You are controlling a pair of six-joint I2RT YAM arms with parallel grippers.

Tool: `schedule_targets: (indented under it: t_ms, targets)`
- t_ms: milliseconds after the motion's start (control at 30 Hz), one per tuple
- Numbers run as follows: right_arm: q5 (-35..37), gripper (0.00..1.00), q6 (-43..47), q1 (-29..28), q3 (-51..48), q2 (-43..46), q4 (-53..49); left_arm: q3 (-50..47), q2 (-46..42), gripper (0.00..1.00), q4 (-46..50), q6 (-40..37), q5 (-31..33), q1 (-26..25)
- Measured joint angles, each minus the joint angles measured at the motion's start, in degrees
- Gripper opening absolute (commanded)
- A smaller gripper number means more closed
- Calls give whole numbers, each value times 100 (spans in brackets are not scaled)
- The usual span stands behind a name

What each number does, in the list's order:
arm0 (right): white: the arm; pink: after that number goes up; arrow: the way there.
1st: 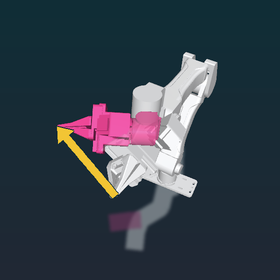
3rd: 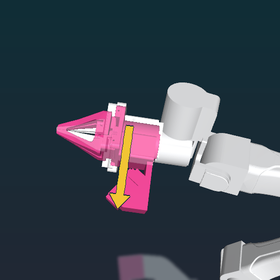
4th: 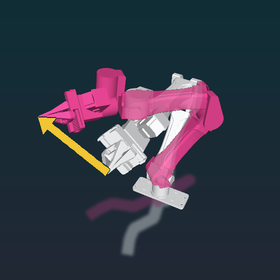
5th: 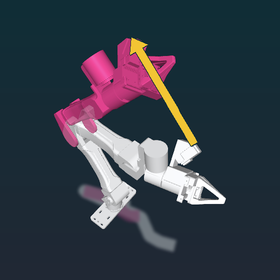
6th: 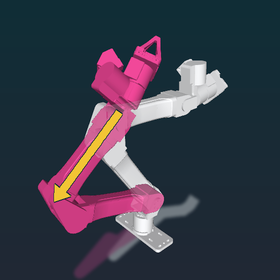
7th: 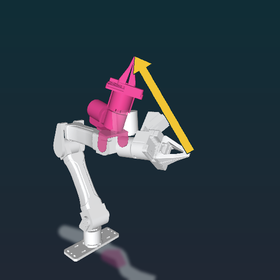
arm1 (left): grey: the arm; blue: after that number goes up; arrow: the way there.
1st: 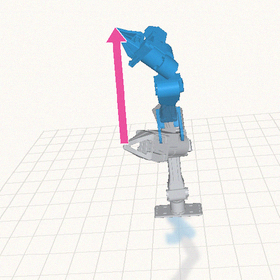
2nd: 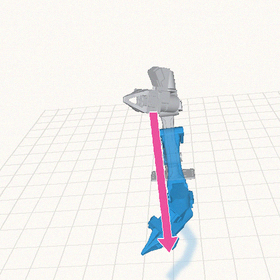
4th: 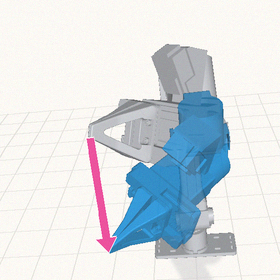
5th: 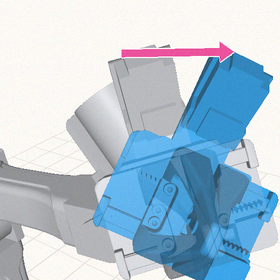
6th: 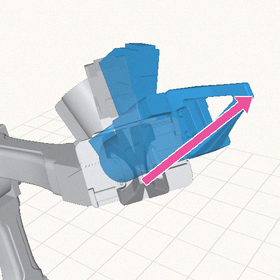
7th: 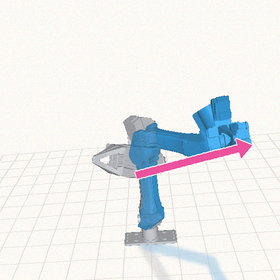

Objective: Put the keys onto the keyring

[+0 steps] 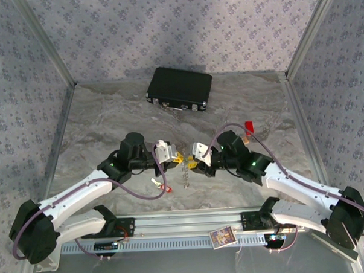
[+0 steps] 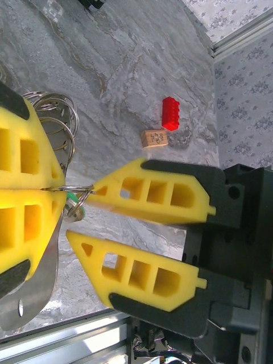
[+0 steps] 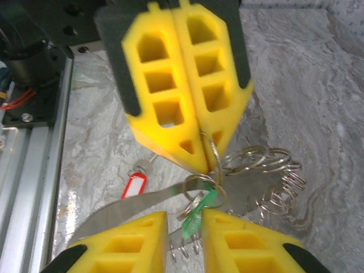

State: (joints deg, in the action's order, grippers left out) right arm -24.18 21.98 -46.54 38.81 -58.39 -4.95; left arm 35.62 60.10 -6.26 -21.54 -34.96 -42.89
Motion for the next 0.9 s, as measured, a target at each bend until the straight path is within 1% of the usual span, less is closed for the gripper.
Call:
schedule_targets:
  t_ms: [33, 100, 367, 567, 667, 900]
  targets:
    - [68, 37, 7, 0, 0, -7, 11, 0, 0, 0, 0, 0, 0, 0]
    - [142, 37, -9, 0, -9, -7, 52, 0, 0, 0, 0, 0, 2, 0]
    - [149, 20, -138, -28, -11, -13, 140, -31, -2, 0, -2, 0, 4, -4]
    - [153, 17, -205, -63, -31, -46, 190, -31, -2, 0, -4, -2, -9, -37]
    - [186, 9, -201, -72, -33, -55, 199, -31, -2, 0, -13, -2, -39, -37]
    - [240, 0, -221, -74, -33, -48, 192, -31, 0, 0, -44, -2, -44, -35]
